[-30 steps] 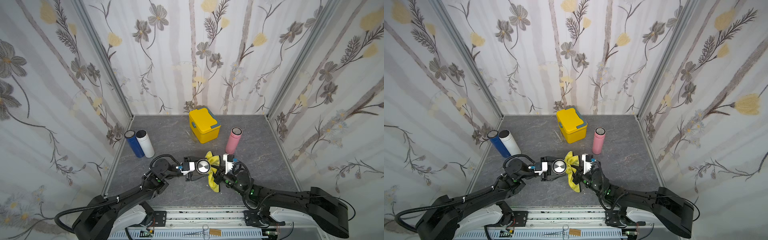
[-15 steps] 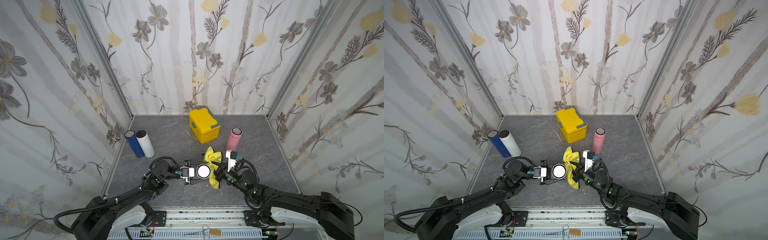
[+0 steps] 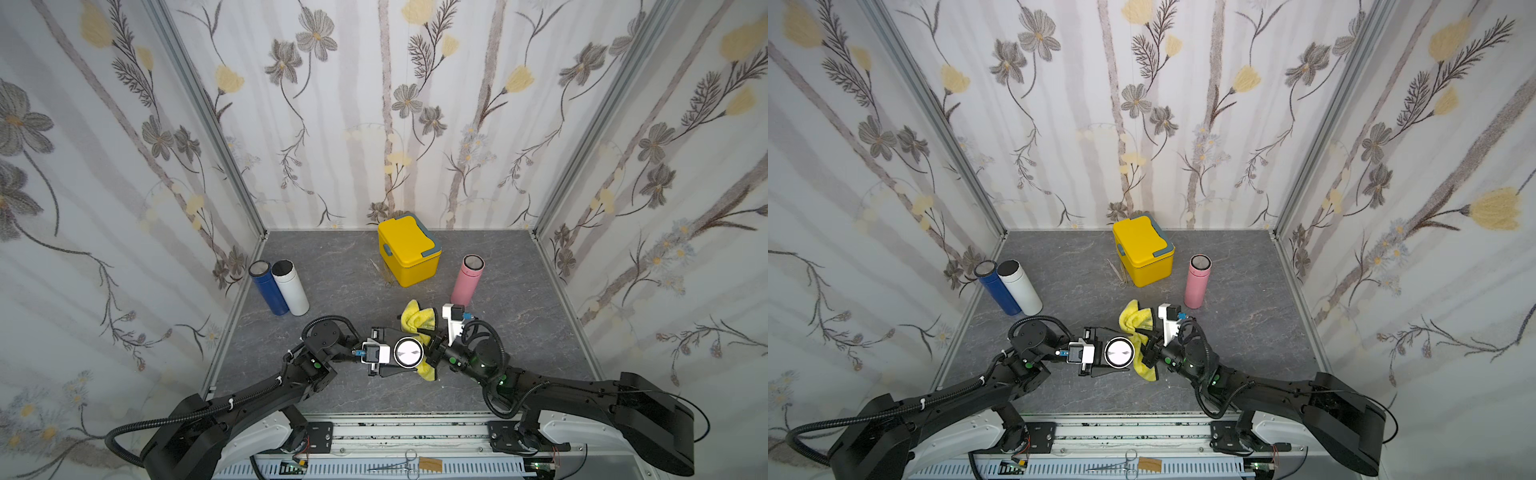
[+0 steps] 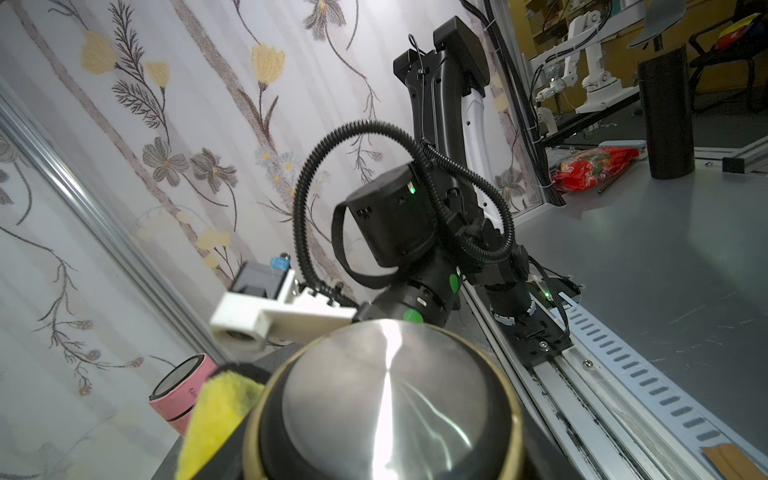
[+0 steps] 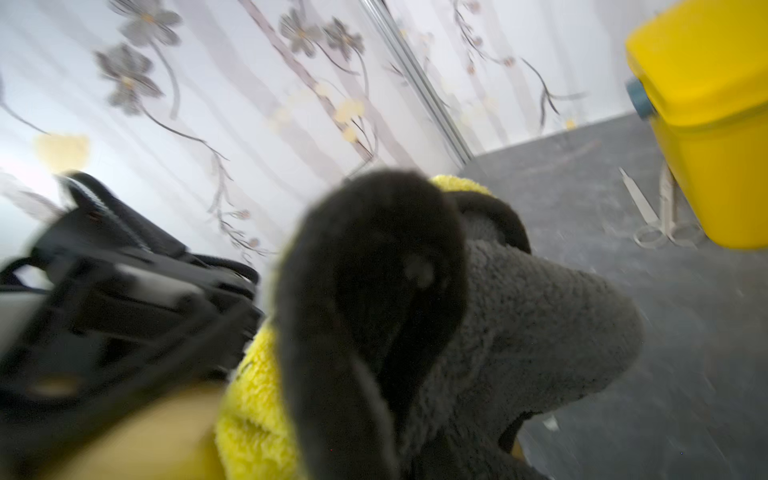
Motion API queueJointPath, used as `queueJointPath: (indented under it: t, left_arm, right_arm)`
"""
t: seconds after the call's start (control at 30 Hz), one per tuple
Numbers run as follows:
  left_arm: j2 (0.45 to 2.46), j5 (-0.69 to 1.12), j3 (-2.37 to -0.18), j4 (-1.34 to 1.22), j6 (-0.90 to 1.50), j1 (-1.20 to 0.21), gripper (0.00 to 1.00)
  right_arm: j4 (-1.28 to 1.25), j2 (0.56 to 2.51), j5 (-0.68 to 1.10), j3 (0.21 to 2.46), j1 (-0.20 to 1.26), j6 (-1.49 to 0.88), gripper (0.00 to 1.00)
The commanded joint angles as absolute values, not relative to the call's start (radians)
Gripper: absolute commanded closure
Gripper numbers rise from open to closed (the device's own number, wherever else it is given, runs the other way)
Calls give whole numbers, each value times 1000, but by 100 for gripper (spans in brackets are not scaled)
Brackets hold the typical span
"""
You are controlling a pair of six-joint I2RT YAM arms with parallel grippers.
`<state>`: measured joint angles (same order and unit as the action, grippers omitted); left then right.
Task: Wipe the surface of the thermos
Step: Wipe the dirt from the surface of the thermos.
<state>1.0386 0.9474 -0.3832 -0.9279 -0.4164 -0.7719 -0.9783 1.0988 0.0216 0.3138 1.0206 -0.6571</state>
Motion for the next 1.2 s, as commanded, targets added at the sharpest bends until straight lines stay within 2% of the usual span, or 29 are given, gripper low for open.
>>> queueJointPath:
  t: [0.0,0.1,0.27,0.37,0.47,0.6,0.7,0.8,1.0,1.07,1.17]
  left_arm:
    - [1034,974,-386,-961,-452,-777,100]
    - [1030,987,-388,-939,-467,-781,100]
    - [1025,1003,-390,-910,-496,-789,100]
    - [1017,1008,-391,-887,-516,-793,100]
    - [1014,1012,-393,-879,-524,-796,100]
    - [1013,1022,-393,-866,-538,-804,100]
    - [1009,1025,-394,-845,-563,-810,100]
    - [1008,1025,-395,-833,-578,-811,100]
    - [1004,1022,-396,-806,-606,-818,100]
    - [1002,1021,-394,-801,-618,-820,100]
    - [1002,1023,-393,-797,-633,-824,100]
  right_arm:
    - [-988,1065,83,327,1022,-629,100]
    - [-1052,1105,90,295,1021,-643,100]
    - [-1199,1301,84,224,1017,-684,100]
    - [-1285,1369,151,209,994,-701,100]
    - [-1258,1311,199,245,979,-687,100]
    - [-1049,1171,173,337,983,-646,100]
    - [-1067,1132,176,335,985,-649,100]
    - [-1127,1180,159,293,985,-663,100]
    - [-1226,1403,145,251,979,-679,100]
    - [-1242,1412,174,255,968,-680,100]
    - [-1152,1328,187,298,962,-646,100]
